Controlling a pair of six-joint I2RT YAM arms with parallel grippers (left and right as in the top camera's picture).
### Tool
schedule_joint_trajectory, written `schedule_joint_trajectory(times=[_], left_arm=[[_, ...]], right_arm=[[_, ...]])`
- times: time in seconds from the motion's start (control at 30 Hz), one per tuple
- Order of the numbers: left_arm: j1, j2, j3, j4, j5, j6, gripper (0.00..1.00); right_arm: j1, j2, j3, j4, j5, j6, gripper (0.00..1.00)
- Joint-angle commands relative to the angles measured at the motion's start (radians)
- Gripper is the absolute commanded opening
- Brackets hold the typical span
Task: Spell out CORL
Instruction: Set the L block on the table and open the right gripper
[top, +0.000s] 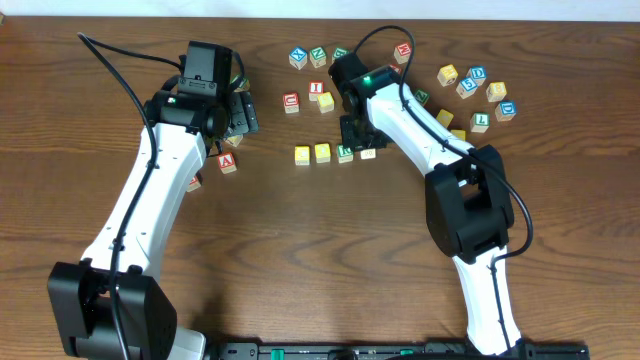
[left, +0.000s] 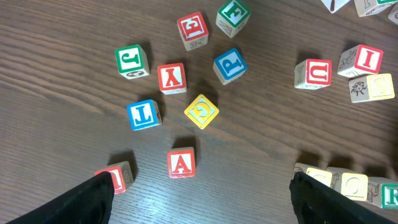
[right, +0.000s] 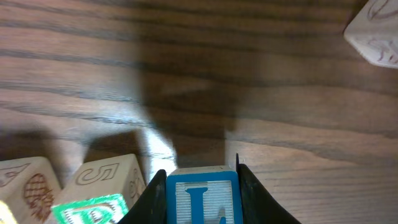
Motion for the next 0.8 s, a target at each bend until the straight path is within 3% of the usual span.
schedule_joint_trajectory(times=[0.0,0.4,0.57,0.77], left_arm=[[0.003,0.011,-0.002,0.003,-0.003,-0.005,0.89],[0.003,0.011,-0.002,0.003,-0.003,-0.005,0.89],[0.003,0.011,-0.002,0.003,-0.003,-0.005,0.89],[0.003,0.011,-0.002,0.003,-0.003,-0.005,0.89]], right_arm=[[0.008,0.015,-0.008,0.011,0.016,0.031,0.15],[0.008,0.015,-0.008,0.023,0.016,0.031,0.20],[0.008,0.015,-0.008,0.016,0.016,0.022,0.28],[0.008,0.014,-0.008,0.012,0.016,0.023,0.28]])
